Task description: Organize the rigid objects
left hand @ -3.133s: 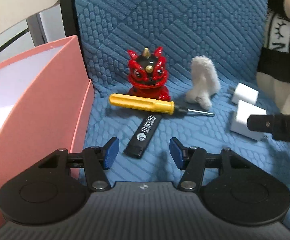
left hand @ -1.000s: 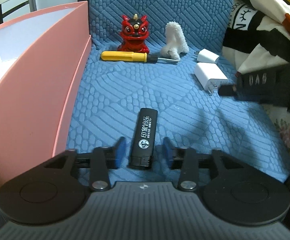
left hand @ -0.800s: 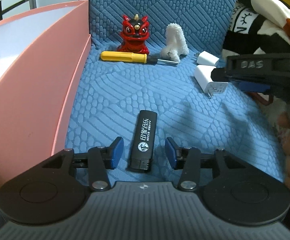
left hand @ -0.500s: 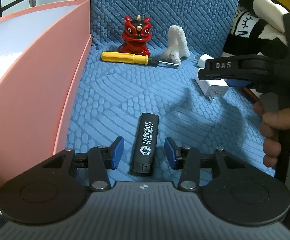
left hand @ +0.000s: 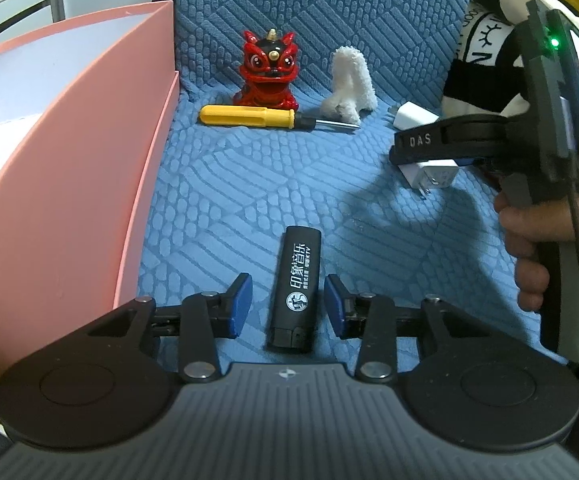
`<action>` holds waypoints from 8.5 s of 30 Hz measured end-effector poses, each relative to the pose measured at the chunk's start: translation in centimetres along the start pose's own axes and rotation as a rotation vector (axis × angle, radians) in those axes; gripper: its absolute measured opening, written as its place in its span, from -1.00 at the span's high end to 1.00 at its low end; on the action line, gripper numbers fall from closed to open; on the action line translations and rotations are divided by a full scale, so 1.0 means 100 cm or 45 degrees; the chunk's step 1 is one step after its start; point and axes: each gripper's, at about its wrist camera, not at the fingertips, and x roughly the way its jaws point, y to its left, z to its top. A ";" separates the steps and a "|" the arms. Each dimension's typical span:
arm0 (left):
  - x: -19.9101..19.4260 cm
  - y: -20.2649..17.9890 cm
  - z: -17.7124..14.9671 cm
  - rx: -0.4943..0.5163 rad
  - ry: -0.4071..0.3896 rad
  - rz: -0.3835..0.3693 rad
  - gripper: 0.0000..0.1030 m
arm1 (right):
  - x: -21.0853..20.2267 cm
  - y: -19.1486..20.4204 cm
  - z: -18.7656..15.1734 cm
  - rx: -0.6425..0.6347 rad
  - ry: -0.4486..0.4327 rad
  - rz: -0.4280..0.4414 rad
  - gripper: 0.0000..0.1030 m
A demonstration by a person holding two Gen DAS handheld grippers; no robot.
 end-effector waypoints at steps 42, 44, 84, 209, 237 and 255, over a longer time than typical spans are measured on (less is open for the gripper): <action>-0.010 -0.002 0.006 0.062 0.016 0.029 0.47 | -0.094 0.023 -0.081 0.120 0.176 -0.014 -0.04; -0.013 -0.001 0.007 0.045 0.016 0.021 0.47 | -0.095 0.023 -0.080 0.117 0.171 -0.009 -0.04; -0.111 0.021 0.062 -0.099 0.076 -0.022 0.47 | -0.163 0.044 -0.017 0.060 0.225 0.159 -0.04; -0.149 -0.029 0.033 0.026 0.110 -0.023 0.28 | -0.225 -0.012 -0.015 0.052 0.096 0.125 0.00; -0.012 -0.011 0.078 0.072 0.095 -0.076 0.28 | -0.124 -0.017 0.033 0.190 0.077 0.063 0.00; 0.066 -0.017 0.144 0.133 0.049 -0.027 0.01 | -0.034 -0.035 0.056 0.254 0.061 0.113 -0.05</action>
